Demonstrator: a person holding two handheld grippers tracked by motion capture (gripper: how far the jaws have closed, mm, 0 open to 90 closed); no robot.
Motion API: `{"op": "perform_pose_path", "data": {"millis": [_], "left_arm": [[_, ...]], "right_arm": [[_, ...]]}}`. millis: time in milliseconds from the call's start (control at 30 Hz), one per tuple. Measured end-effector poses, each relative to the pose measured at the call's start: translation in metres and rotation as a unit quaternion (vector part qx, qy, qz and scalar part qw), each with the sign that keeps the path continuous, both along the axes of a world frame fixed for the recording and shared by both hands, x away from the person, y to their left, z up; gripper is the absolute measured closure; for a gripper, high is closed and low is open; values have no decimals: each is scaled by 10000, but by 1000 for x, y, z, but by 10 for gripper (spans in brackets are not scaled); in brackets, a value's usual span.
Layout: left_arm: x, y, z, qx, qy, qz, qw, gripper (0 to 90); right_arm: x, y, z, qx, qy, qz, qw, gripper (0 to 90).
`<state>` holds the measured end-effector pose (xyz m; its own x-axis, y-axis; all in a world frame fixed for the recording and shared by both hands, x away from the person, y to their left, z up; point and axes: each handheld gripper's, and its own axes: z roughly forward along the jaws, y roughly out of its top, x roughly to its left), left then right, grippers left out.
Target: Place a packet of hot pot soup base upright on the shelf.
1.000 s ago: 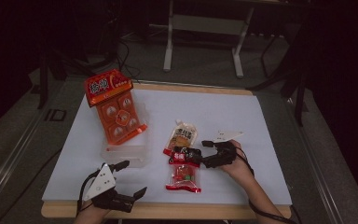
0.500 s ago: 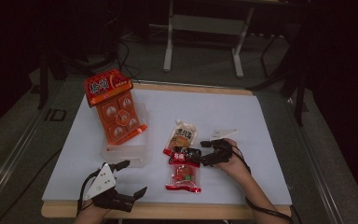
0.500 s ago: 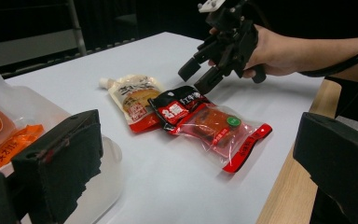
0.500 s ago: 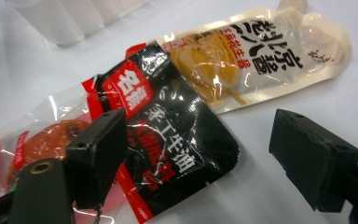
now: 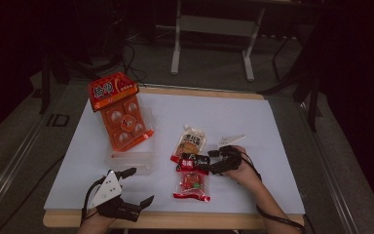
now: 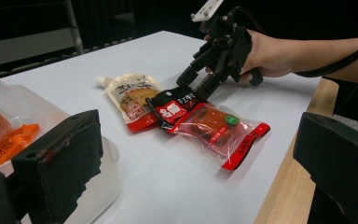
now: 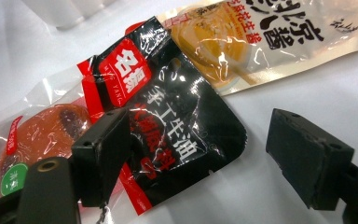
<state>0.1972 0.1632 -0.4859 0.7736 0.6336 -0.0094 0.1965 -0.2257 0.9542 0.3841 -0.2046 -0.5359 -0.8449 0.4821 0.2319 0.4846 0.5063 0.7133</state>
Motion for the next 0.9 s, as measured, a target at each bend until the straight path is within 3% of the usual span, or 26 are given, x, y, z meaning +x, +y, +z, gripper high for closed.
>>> {"op": "perform_pose_path", "data": {"millis": [233, 300, 400, 567, 633, 700, 900], "left_arm": [[1, -1, -2, 7, 33, -28, 10000, 18], [1, -1, -2, 14, 50, -27, 10000, 18], [1, -1, -2, 35, 56, -26, 10000, 18], [2, -1, -3, 35, 60, -9, 10000, 18], [2, -1, -3, 20, 76, -15, 10000, 18], [2, -1, -3, 14, 79, -23, 10000, 18], [3, -2, -4, 26, 122, -27, 9999, 18]], "right_arm": [[1, -1, 1, 70, 157, 94, 9998, 347], [1, -1, 2, 94, 301, 59, 9995, 390], [2, -2, 4, 20, 275, 40, 9996, 451], [1, -4, 8, -137, 140, -102, 9998, 643], [1, -5, 11, -199, 55, -131, 9997, 811], [0, -5, 13, -202, 38, -105, 9997, 897], [-4, -2, 20, -304, -99, -102, 9994, 900]]}}
